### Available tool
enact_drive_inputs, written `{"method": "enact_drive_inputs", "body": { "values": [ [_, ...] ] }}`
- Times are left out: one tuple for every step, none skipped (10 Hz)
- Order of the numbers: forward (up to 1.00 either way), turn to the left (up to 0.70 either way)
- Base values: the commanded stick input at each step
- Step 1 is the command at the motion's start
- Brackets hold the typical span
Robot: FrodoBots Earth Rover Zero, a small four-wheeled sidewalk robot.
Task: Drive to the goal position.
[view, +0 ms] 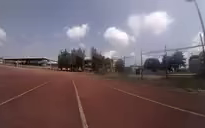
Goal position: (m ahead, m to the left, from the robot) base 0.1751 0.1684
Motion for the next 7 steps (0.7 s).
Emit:
{"method": "enact_drive_inputs", "body": {
  "values": [
    [0.7, 0.0],
    [0.7, 0.0],
    [0.7, 0.0],
    [0.7, 0.0],
    [0.7, 0.0],
    [0.7, 0.0],
    [0.7, 0.0]
  ]
}}
